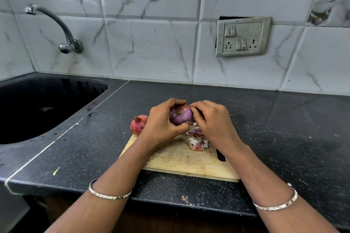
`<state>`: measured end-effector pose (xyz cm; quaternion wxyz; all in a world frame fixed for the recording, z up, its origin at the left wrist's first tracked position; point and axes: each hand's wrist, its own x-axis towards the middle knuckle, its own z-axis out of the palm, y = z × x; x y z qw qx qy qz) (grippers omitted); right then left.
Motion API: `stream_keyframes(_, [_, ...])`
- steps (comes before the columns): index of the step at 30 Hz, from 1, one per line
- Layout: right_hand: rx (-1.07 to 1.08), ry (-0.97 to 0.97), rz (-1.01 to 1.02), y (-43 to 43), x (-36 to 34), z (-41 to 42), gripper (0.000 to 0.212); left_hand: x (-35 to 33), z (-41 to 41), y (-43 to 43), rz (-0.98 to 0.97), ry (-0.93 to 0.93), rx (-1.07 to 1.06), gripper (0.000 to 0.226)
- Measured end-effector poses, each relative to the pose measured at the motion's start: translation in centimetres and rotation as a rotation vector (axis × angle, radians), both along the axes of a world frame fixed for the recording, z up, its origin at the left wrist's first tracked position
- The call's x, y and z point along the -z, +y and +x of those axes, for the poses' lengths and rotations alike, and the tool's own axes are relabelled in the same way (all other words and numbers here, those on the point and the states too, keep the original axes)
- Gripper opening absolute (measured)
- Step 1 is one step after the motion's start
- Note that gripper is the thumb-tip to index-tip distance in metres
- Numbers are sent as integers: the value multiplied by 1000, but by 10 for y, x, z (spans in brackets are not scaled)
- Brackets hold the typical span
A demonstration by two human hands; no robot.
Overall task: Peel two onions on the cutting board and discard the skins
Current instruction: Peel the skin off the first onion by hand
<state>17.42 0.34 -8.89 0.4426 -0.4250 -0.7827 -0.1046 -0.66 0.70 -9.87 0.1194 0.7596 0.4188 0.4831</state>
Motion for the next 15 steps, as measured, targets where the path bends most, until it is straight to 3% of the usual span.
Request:
stream_keyframes(6, [16, 45, 16, 0, -2, 1, 5, 3, -1, 3, 20, 43, 10, 73])
stream_keyframes(10, [-35, 243, -120, -1, -4, 3, 9, 3, -2, 6, 76, 49, -31, 67])
stream_keyframes(15, [-96, 264, -158, -5, -5, 2, 13, 2, -2, 6, 82, 45, -50, 62])
